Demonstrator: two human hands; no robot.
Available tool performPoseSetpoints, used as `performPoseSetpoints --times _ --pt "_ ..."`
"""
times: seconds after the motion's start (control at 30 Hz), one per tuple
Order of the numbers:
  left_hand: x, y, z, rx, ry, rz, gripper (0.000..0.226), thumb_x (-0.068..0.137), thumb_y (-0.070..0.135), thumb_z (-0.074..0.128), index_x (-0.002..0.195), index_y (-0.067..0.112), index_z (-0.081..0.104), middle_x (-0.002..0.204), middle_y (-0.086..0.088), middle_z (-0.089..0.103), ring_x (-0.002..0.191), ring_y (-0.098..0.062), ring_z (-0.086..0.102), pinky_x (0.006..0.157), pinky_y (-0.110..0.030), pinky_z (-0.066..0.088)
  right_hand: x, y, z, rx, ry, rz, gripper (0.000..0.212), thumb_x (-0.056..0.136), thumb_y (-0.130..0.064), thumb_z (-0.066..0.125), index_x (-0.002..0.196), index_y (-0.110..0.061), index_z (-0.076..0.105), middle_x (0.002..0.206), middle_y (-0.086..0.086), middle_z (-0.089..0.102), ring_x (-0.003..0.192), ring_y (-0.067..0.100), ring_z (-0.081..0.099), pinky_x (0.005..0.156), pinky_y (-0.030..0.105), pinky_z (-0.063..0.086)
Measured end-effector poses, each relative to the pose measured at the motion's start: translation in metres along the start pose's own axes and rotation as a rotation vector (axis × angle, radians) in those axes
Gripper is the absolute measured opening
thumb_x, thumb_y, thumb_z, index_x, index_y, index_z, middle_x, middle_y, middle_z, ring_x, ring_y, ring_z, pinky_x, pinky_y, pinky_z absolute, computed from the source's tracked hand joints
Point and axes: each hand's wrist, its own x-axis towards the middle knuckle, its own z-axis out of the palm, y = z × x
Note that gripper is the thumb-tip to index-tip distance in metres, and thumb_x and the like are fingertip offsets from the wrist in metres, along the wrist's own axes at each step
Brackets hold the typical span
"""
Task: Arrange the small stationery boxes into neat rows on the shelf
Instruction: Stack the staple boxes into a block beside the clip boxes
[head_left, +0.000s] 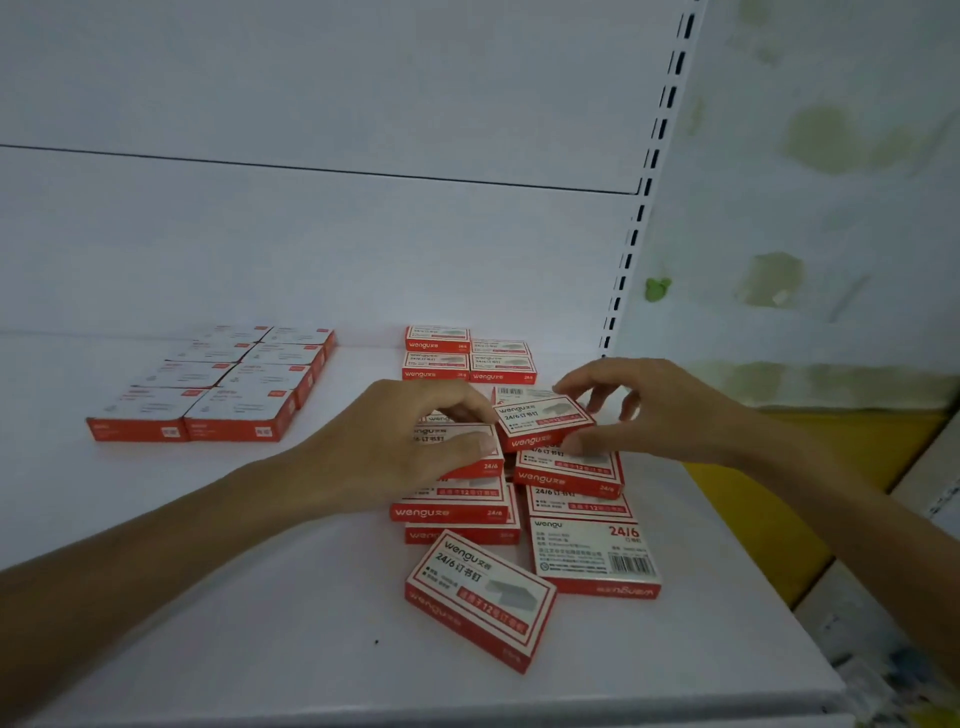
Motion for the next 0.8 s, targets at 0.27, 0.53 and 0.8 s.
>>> performPoseSetpoints --times 0.27,0.53,0.8 --pt "-0.002 0.003 0.0 -0.055 0.025 -0.101 0.016 0.082 0.033 0.061 0.089 0.047 0.058 0.094 0.028 0.059 0.084 0.017 0.057 0.059 -0.002 0.044 0.006 0.006 0.0 0.014 0.085 -0.024 0.034 0.067 -0.043 0.075 0.097 -0.042 0.06 0.096 -0.022 0.059 0.086 -0.002 0.056 0.066 0.013 0.047" --pt "-0.005 -0.003 -0.001 -0.21 0.098 -0.161 0.034 0.082 0.028 0.061 0.103 0.051 0.048 0.109 0.033 0.045 0.087 0.012 0.055 0.062 -0.004 0.044 0.024 -0.003 0.015 0.111 0.314 -0.008 0.054 0.07 -0.024 0.077 0.12 -0.025 0.059 0.09 -0.02 0.06 0.081 0.0 0.061 0.066 0.003 0.047" --pt "0.006 0.001 -0.002 -0.387 0.182 -0.067 0.05 0.087 0.025 0.058 0.121 0.053 0.035 0.125 0.033 0.039 0.118 0.001 0.047 0.092 -0.026 0.048 0.034 -0.026 0.016 -0.098 0.712 -0.176 0.051 0.073 -0.018 0.075 0.12 -0.01 0.059 0.106 -0.002 0.056 0.069 -0.008 0.049 0.068 -0.011 0.032"
